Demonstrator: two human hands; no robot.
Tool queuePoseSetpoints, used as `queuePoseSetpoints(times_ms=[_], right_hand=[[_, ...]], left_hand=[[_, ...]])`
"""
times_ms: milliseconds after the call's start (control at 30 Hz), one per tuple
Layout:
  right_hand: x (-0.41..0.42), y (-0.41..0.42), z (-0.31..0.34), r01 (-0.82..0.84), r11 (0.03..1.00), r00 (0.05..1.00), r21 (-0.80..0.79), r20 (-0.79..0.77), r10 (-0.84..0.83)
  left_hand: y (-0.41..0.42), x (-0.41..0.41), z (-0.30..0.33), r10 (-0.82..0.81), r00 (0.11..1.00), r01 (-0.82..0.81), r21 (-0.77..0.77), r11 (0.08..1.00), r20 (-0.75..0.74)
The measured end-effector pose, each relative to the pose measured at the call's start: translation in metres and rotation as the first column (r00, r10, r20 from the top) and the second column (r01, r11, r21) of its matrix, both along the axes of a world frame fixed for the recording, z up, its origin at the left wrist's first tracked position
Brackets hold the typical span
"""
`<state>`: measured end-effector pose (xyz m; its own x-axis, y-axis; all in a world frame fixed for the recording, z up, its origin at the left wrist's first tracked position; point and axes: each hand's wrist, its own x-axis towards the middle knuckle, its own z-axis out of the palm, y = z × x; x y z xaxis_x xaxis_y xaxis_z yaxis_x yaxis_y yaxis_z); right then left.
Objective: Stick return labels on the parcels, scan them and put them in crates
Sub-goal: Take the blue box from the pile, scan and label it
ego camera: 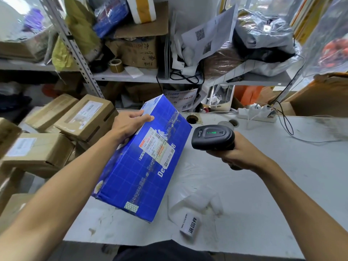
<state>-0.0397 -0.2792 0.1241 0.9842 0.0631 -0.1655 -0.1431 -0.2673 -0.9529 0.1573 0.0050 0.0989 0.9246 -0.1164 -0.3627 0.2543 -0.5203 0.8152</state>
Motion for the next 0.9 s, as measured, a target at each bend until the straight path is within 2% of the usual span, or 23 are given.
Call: queuePoseSetpoints(times_ms=[633, 767, 900], right_hand=[[-0.01, -0.019, -0.004, -0.014, 0.999, 0.999, -0.033, -0.043, 0.012], [-0.015, -0.031, -0.017, 0.022, 0.978, 0.993, -0.206, -0.107, -0.045], [-0.036, -0.047, -0.064, 0.173, 0.861, 0.91, -0.479, -0.256, -0.325]], left_hand=[[-0.006, -0.003, -0.014, -0.032, 0.998, 0.034, 0.035, 0.999, -0.048], [-0.009, -0.001, -0.022, -0.053, 0.995, 0.056, 0.03, 0.998, -0.082], [-0.022, 0.002, -0.036, -0.081, 0.988, 0.083, 0.004, 0.997, -0.131]])
